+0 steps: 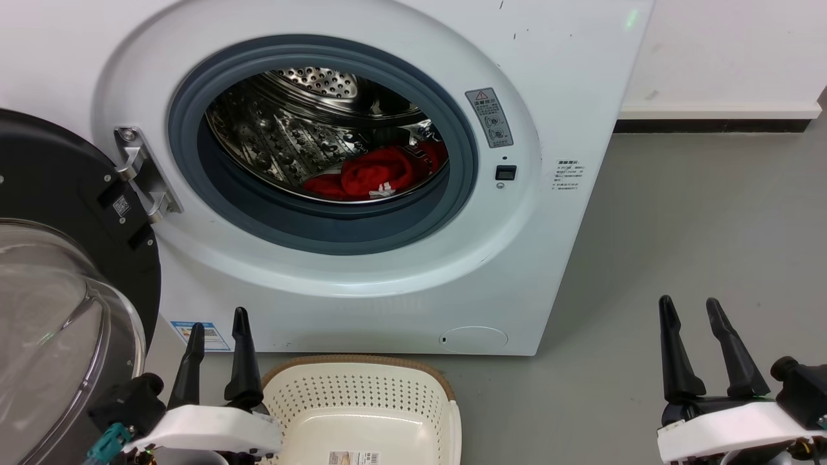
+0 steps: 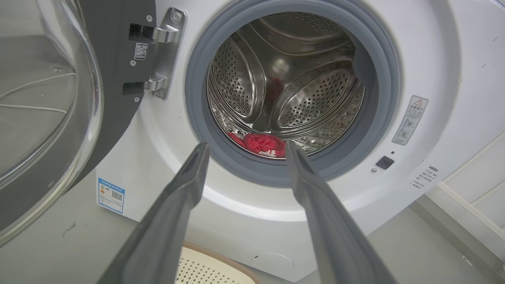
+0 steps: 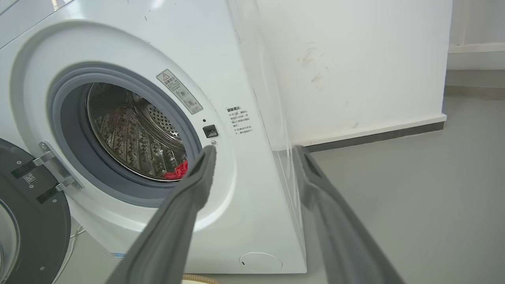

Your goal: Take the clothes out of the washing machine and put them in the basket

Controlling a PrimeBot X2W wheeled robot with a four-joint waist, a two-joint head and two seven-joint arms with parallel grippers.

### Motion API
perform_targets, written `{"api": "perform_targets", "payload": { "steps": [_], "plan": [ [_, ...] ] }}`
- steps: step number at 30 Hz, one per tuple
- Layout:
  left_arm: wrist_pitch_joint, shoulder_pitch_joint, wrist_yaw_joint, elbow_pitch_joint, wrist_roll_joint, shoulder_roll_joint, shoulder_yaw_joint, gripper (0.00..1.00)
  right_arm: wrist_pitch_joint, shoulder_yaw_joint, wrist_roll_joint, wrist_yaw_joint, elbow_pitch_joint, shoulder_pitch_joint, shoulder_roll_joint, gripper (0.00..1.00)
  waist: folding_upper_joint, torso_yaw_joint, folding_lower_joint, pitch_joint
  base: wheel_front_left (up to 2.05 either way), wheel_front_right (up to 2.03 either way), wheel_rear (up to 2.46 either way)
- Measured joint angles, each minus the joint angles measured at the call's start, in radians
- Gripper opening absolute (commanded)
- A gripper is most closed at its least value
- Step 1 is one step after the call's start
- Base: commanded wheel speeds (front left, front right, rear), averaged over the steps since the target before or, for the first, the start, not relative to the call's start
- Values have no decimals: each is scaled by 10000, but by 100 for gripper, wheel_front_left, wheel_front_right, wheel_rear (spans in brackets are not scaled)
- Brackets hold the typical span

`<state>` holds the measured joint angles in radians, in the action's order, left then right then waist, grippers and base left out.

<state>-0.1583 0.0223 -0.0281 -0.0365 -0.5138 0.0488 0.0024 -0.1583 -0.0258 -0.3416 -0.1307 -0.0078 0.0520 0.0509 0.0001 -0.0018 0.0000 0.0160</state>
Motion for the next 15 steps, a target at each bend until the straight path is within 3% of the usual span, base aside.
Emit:
{"api": "perform_targets", "payload": {
  "steps": [15],
  "plan": [
    [-349, 174, -115, 130, 1501, 4, -174, 100, -355, 19, 1530, -2, -370, 214, 2, 100, 0, -4, 0, 2, 0, 0, 0]
  ]
}}
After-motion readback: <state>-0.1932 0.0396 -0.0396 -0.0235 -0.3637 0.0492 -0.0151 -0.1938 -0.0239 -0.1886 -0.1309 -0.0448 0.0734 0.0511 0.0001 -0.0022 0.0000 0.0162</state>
